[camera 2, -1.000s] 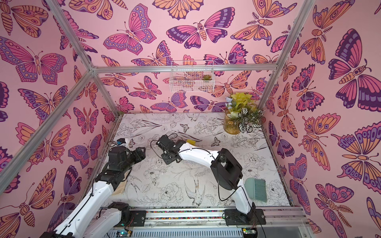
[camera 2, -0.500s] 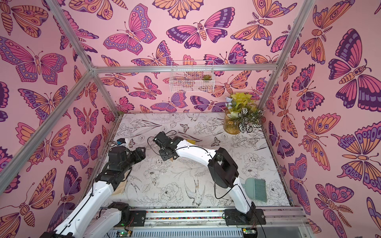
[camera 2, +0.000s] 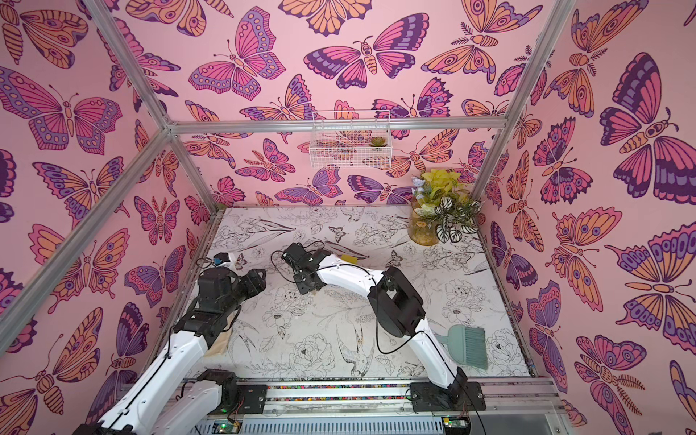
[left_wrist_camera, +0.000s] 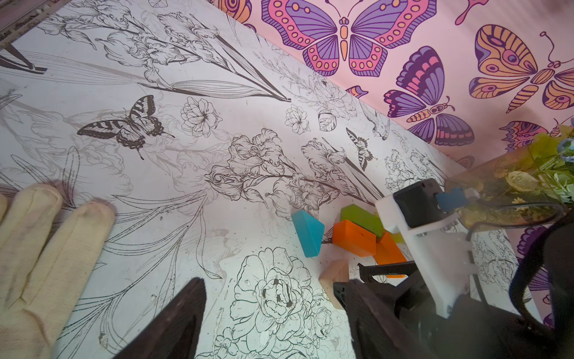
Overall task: Assemble a piece of candy with building blocks
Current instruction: Pick up the building block from the center of the board.
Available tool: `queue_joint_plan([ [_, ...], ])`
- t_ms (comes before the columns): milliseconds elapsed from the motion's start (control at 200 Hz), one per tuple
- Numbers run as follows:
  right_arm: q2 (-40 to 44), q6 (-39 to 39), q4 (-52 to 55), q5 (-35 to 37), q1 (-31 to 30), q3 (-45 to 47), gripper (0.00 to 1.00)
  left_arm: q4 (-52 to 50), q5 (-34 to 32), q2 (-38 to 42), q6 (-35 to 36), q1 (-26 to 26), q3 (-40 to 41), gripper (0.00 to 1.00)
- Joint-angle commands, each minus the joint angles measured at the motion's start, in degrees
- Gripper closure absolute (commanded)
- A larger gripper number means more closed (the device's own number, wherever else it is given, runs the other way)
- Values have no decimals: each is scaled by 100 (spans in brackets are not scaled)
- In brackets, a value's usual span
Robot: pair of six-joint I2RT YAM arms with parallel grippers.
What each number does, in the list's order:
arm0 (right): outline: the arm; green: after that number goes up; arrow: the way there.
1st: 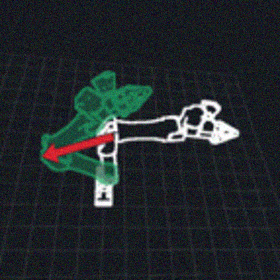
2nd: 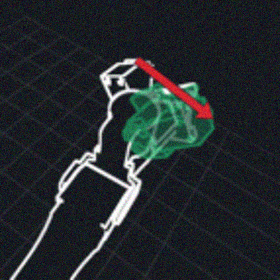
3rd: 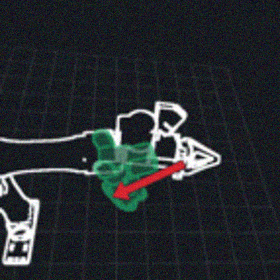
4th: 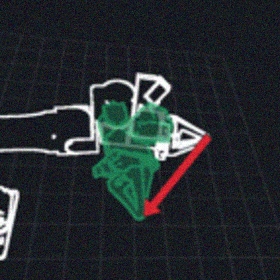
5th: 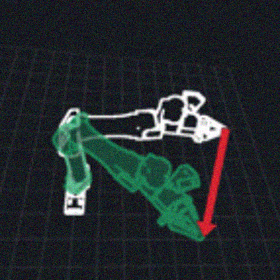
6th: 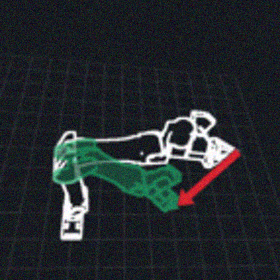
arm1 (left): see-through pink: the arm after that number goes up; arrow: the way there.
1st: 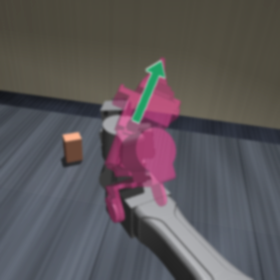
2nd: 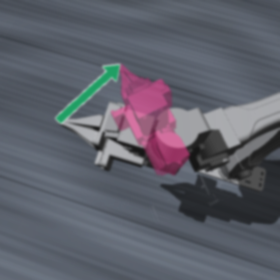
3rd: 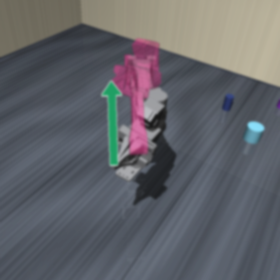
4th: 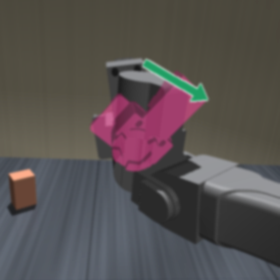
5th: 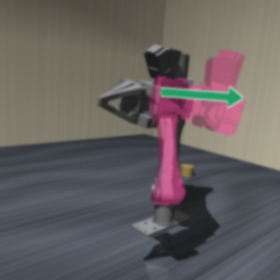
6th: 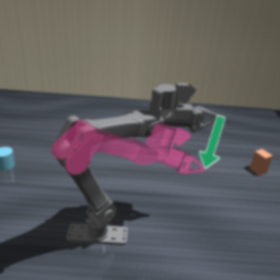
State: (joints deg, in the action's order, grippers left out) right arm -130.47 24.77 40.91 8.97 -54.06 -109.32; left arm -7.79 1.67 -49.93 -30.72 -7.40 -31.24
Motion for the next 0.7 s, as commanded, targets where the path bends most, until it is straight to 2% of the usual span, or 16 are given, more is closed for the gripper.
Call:
queue_joint_plan([
  [0,-216,141,76,-79,36,-143,47,-57,-61,83,23,28,48,26],
  [691,-536,274,-5,43,79,-403,48,-70,-79,27,66,32,22,25],
])
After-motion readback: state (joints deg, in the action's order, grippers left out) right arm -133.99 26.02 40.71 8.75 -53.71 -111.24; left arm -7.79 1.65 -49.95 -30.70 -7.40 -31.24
